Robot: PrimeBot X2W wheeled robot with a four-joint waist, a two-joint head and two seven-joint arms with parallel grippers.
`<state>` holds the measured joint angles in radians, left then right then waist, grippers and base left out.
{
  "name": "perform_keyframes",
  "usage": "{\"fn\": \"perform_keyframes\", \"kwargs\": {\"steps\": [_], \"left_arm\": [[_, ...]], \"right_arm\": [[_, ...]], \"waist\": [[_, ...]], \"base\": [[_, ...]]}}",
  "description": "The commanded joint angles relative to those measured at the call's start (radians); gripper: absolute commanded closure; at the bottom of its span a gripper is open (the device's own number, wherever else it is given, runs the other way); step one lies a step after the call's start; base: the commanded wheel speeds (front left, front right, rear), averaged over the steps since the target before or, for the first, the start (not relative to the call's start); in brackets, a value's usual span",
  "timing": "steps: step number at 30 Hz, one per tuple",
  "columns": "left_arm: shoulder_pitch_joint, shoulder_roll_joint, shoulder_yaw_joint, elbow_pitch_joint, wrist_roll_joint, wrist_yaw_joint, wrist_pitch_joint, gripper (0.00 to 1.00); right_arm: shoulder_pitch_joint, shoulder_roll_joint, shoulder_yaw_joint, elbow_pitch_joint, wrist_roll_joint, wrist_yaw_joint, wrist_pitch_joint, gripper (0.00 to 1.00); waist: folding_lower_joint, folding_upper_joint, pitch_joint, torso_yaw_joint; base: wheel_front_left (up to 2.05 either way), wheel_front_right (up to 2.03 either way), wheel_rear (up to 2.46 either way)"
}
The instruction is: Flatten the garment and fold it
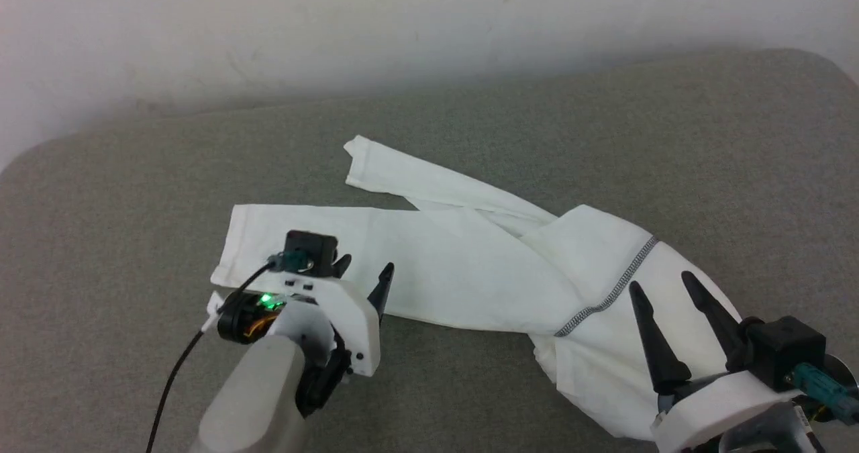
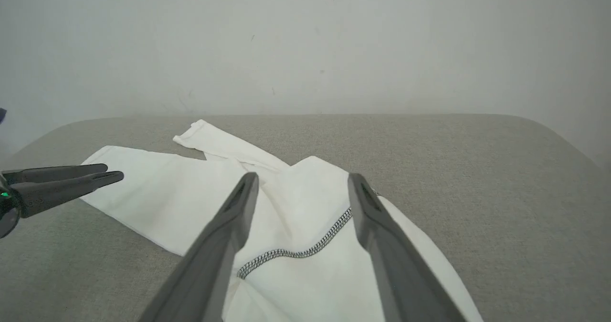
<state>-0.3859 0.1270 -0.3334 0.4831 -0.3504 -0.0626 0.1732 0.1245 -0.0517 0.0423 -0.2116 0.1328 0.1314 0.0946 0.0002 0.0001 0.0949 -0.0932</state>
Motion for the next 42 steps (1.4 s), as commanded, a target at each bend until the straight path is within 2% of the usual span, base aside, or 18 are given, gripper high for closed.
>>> {"fn": "perform_keyframes", "kwargs": {"steps": [1,6,11,12,13,14,17,23,25,28,31,33,36,38,40,42], "left_arm": [[-0.017,0.000,-0.007,0.012,0.004,-0.008,0.011,0.00],[-0.110,0.009,-0.078,0.146,0.022,-0.040,0.149,0.00],[-0.148,0.025,-0.198,0.255,0.044,-0.062,0.353,0.00],[-0.153,0.027,-0.225,0.264,0.042,-0.065,0.384,0.53],[-0.155,0.031,-0.253,0.270,0.038,-0.066,0.413,0.92],[-0.156,0.035,-0.289,0.267,0.032,-0.067,0.431,1.00],[-0.161,0.063,-0.334,0.226,-0.011,-0.068,0.398,1.00],[-0.148,0.162,-0.275,0.032,-0.049,-0.055,0.269,1.00],[-0.108,0.215,-0.240,-0.072,-0.056,-0.025,0.252,1.00],[-0.006,0.304,-0.172,-0.248,-0.073,0.050,0.253,1.00],[0.136,0.386,-0.079,-0.420,-0.102,0.159,0.270,1.00],[0.247,0.425,-0.010,-0.526,-0.116,0.252,0.285,1.00],[0.420,0.467,0.109,-0.639,-0.150,0.381,0.296,1.00],[0.528,0.485,0.187,-0.674,-0.175,0.444,0.294,1.00],[0.615,0.487,0.247,-0.679,-0.205,0.483,0.289,1.00],[0.679,0.475,0.293,-0.662,-0.237,0.503,0.277,1.00]], "right_arm": [[-0.015,0.001,0.001,-0.002,0.001,-0.001,-0.003,0.00],[-0.029,0.001,0.006,0.020,0.029,-0.001,-0.016,0.00],[-0.029,0.001,-0.002,0.033,0.053,-0.001,-0.029,0.00],[-0.029,0.001,-0.003,0.035,0.054,-0.001,-0.030,0.00],[-0.030,0.001,-0.005,0.037,0.054,-0.001,-0.030,0.00],[-0.031,0.001,-0.008,0.038,0.055,-0.001,-0.032,0.00],[-0.034,0.001,-0.011,0.044,0.067,-0.001,-0.036,0.00],[-0.008,0.001,-0.064,0.046,0.078,-0.001,-0.038,0.00],[0.009,0.001,-0.081,0.041,0.076,-0.001,-0.033,0.00],[0.031,0.001,-0.099,0.032,0.076,-0.001,-0.025,0.00],[0.047,0.001,-0.111,0.025,0.080,-0.001,-0.020,0.00],[0.056,0.001,-0.116,0.024,0.082,-0.001,-0.018,0.00],[0.073,0.001,-0.124,0.025,0.085,-0.001,-0.015,0.00],[0.081,0.001,-0.124,0.025,0.087,-0.001,-0.012,0.00],[0.085,0.001,-0.123,0.024,0.087,-0.001,-0.009,0.00],[0.087,0.001,-0.121,0.022,0.088,-0.001,-0.005,0.00]], "waist": [[-0.0002,-0.0001,0.039,-0.028],[-0.0002,-0.0001,0.064,-0.058],[-0.0002,-0.0001,0.070,-0.071],[-0.0002,-0.0001,0.070,-0.072],[-0.0002,-0.0001,0.071,-0.073],[-0.0002,-0.0001,0.071,-0.073],[-0.0002,-0.0001,0.066,-0.072],[-0.0002,-0.0001,0.035,-0.034],[-0.0002,-0.0001,0.018,-0.019],[-0.0002,-0.0001,0.000,0.005],[-0.0002,-0.0001,-0.012,0.029],[-0.0002,-0.0001,-0.020,0.046],[-0.0002,-0.0001,-0.033,0.074],[-0.0002,-0.0001,-0.040,0.091],[-0.0002,-0.0001,-0.045,0.106],[-0.0002,-0.0001,-0.049,0.116]], "base": [[0.00,0.00,0.00],[0.00,0.00,0.00],[0.00,0.00,0.00],[0.00,0.00,0.00],[0.00,0.00,0.00],[0.00,0.00,0.00],[0.00,0.00,0.00],[0.00,0.00,0.00],[0.00,0.00,0.00],[0.00,0.00,0.00],[0.00,0.00,0.00],[0.00,0.00,0.00],[0.00,0.00,0.00],[0.00,0.00,0.00],[0.00,0.00,0.00],[0.00,0.00,0.00]]}}
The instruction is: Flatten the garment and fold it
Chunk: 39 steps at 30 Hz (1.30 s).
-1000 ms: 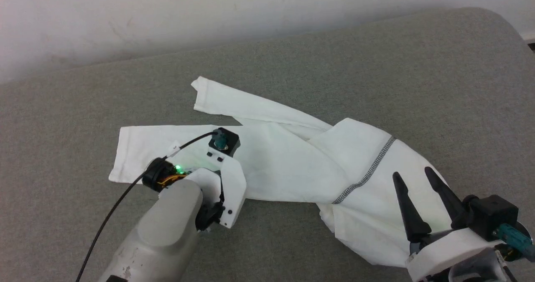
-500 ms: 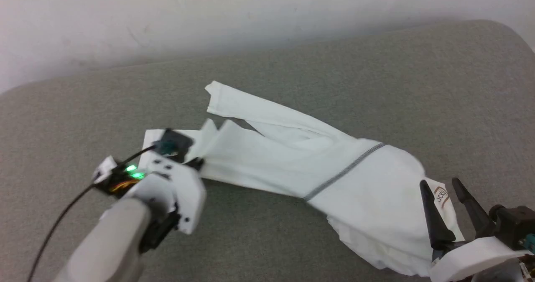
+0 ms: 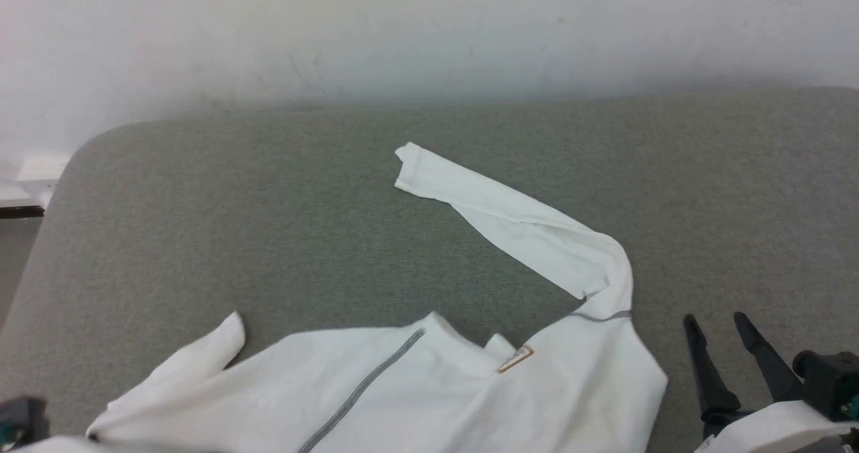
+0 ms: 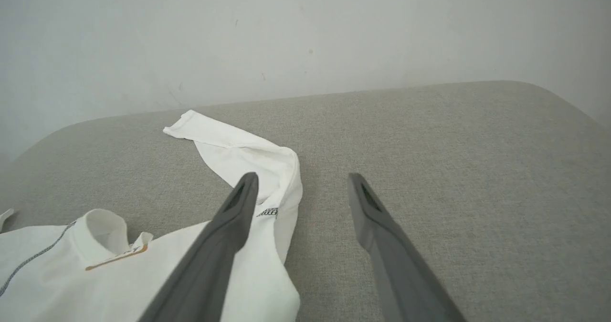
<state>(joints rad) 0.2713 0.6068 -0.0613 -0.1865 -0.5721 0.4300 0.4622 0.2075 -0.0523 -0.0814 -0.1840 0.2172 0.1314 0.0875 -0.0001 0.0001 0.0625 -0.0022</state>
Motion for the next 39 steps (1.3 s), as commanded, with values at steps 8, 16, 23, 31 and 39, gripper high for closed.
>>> {"fn": "perform_keyframes", "kwargs": {"steps": [8,16,23,31,39], "left_arm": [[0.079,-0.087,0.064,0.175,-0.101,-0.010,-0.081,0.00],[-0.061,-0.126,-0.004,0.112,-0.048,-0.094,-0.232,0.00],[-0.278,-0.136,-0.251,0.038,0.023,-0.238,-0.112,0.00],[-0.455,-0.186,-0.450,0.192,0.041,-0.402,0.028,0.00],[-0.575,-0.193,-0.562,0.407,0.099,-0.489,0.117,0.00]], "right_arm": [[-0.003,0.002,0.012,-0.011,-0.001,-0.001,0.014,0.00],[0.004,0.002,-0.001,-0.013,0.006,-0.001,0.021,0.00],[-0.012,0.002,0.007,-0.017,0.005,-0.001,0.027,0.00],[-0.039,0.002,0.028,-0.009,0.010,-0.001,0.024,0.00],[-0.055,0.002,0.041,0.007,0.023,-0.001,0.015,0.00]], "waist": [[0.0001,-0.0001,-0.019,0.026],[0.0001,-0.0001,-0.033,0.018],[0.0001,-0.0001,-0.020,0.007],[0.0001,-0.0001,0.012,-0.037],[0.0001,-0.0001,0.050,-0.081]], "base": [[0.00,0.00,0.00],[0.00,0.00,0.00],[0.00,0.00,0.00],[0.00,0.00,0.00],[0.00,0.00,0.00]]}}
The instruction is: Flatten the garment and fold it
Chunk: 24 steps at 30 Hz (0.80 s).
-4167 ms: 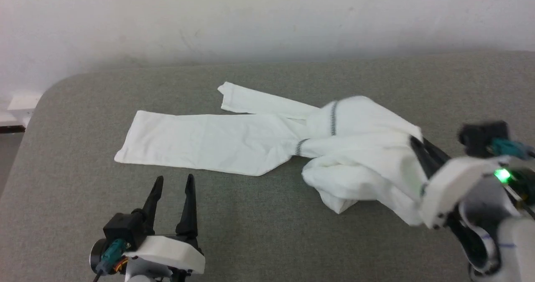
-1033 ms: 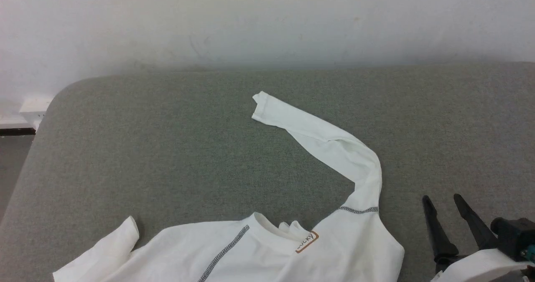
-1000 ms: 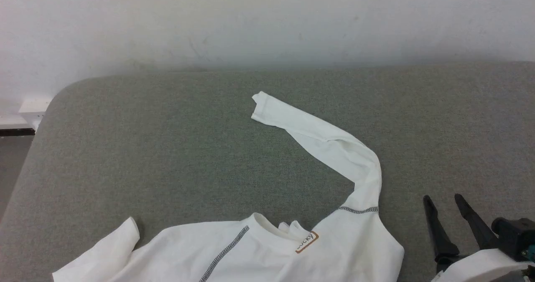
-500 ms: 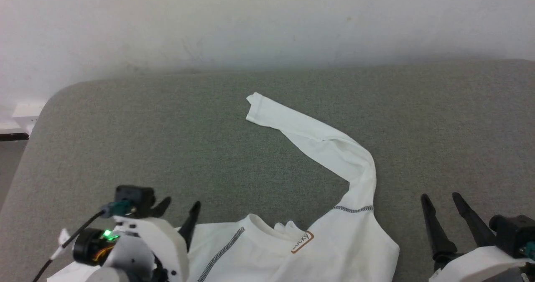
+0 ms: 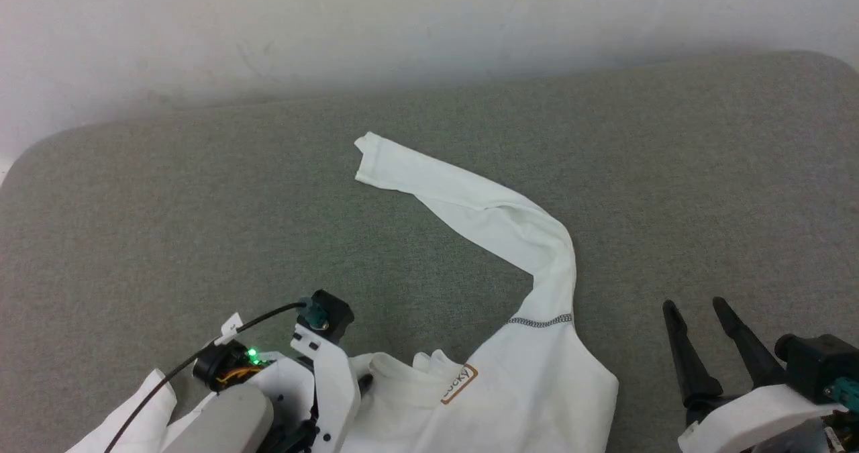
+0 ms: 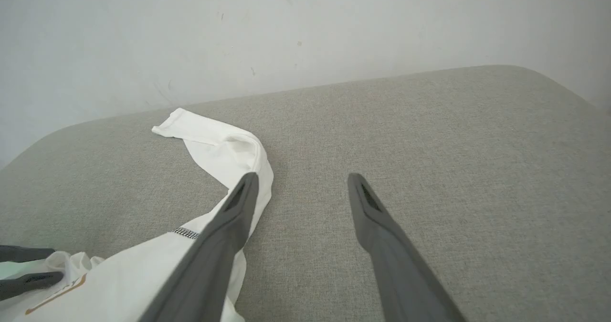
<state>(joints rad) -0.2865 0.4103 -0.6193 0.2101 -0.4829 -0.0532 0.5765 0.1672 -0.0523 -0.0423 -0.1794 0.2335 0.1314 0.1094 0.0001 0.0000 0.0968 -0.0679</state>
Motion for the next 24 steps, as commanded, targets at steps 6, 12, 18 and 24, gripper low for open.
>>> {"fn": "perform_keyframes", "kwargs": {"steps": [6,12,18,24], "left_arm": [[-0.063,0.008,-0.075,0.133,0.011,-0.055,0.043,1.00],[-0.140,0.028,-0.007,0.100,-0.008,-0.037,-0.084,1.00],[-0.175,0.075,0.168,0.086,-0.031,0.093,-0.242,1.00],[-0.108,0.069,0.281,0.190,-0.123,0.162,-0.295,1.00]], "right_arm": [[-0.031,0.002,0.012,0.019,0.015,-0.001,-0.016,0.00],[-0.032,0.002,0.001,0.039,0.018,-0.001,-0.025,0.00],[-0.039,0.002,0.016,0.053,0.024,-0.001,-0.032,0.00],[-0.049,0.002,0.021,0.065,0.027,-0.001,-0.039,0.00]], "waist": [[-0.0001,0.0000,0.031,-0.034],[-0.0001,0.0000,0.027,-0.026],[-0.0001,0.0000,0.024,-0.023],[-0.0001,0.0000,0.035,-0.027]], "base": [[0.00,0.00,0.00],[0.00,0.00,0.00],[0.00,0.00,0.00],[0.00,0.00,0.00]]}}
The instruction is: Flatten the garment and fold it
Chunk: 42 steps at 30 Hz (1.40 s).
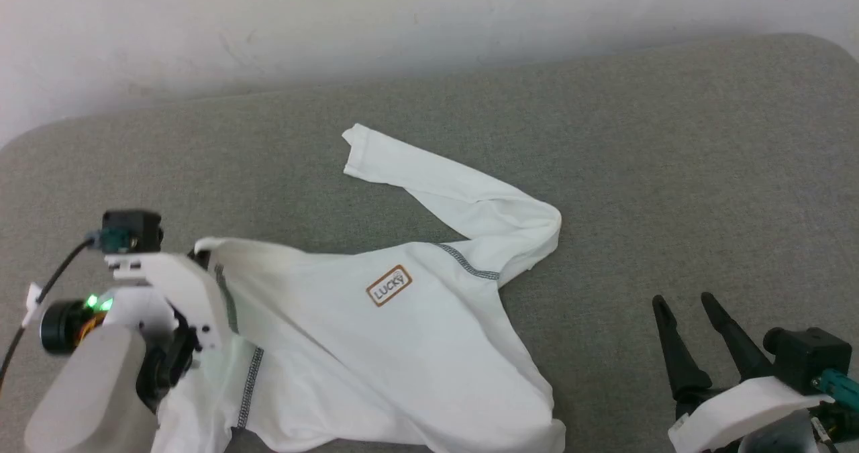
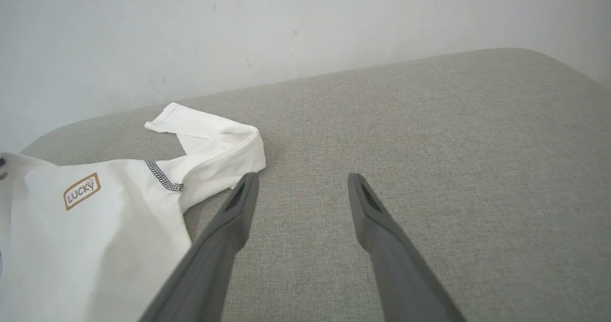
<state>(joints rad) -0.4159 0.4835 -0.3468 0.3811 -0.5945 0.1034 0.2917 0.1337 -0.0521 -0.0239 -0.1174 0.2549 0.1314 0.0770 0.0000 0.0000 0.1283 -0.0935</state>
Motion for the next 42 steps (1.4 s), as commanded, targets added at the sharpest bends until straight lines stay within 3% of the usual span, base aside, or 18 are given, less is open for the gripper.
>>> {"fn": "perform_keyframes", "kwargs": {"steps": [1,3,4,5,11,16,24,28,33,42], "left_arm": [[0.029,-0.010,0.015,0.041,-0.019,0.007,-0.027,1.00],[0.047,-0.036,0.032,0.085,-0.052,0.001,-0.048,0.96],[0.052,-0.043,0.036,0.102,-0.057,0.002,-0.063,0.22],[0.056,-0.053,0.043,0.109,-0.063,0.002,-0.086,0.00],[0.110,-0.094,0.095,0.068,-0.071,0.005,-0.301,0.00],[0.207,-0.122,0.100,-0.036,-0.015,0.053,-0.483,0.00],[0.368,-0.194,0.142,-0.227,0.078,0.108,-0.552,0.00],[0.427,-0.255,0.163,-0.309,0.126,0.099,-0.553,0.00],[0.425,-0.301,0.156,-0.340,0.179,0.056,-0.553,0.00],[0.360,-0.366,0.143,-0.339,0.223,-0.017,-0.553,0.00]], "right_arm": [[-0.017,0.002,0.004,0.006,0.007,-0.001,-0.007,0.00],[-0.020,0.002,0.006,0.011,0.007,-0.001,-0.008,0.00],[-0.021,0.002,0.007,0.013,0.007,-0.001,-0.008,0.00],[-0.022,0.002,0.006,0.015,0.006,-0.001,-0.008,0.00],[-0.015,0.002,-0.001,0.022,0.002,-0.001,-0.007,0.00],[-0.007,0.002,-0.006,0.026,-0.002,-0.001,0.002,0.00],[-0.048,0.002,0.013,0.057,-0.035,-0.001,0.039,0.00],[-0.140,0.002,0.034,0.148,-0.070,-0.001,0.088,0.00],[-0.329,-0.009,0.119,0.279,-0.055,-0.001,0.151,0.00],[-0.654,-0.082,0.256,0.566,0.047,-0.001,0.387,0.00]], "waist": [[0.0000,0.0000,0.005,-0.002],[0.0000,0.0000,0.005,-0.004],[0.0000,0.0000,0.004,-0.005],[0.0000,0.0000,0.001,-0.004],[0.0000,0.0000,-0.033,0.006],[0.0000,0.0000,-0.065,0.033],[0.0000,0.0000,-0.077,0.078],[0.0000,0.0000,-0.062,0.106],[0.0000,0.0000,-0.025,0.165],[0.0000,0.0000,0.038,0.261]], "base": [[0.00,0.00,0.00],[0.00,0.00,0.00],[0.00,0.00,0.00],[0.00,0.00,0.00],[0.00,0.00,0.00],[0.00,0.00,0.00],[0.00,0.00,0.00],[0.00,0.00,0.00],[0.00,0.00,0.00],[0.00,0.00,0.00]]}}
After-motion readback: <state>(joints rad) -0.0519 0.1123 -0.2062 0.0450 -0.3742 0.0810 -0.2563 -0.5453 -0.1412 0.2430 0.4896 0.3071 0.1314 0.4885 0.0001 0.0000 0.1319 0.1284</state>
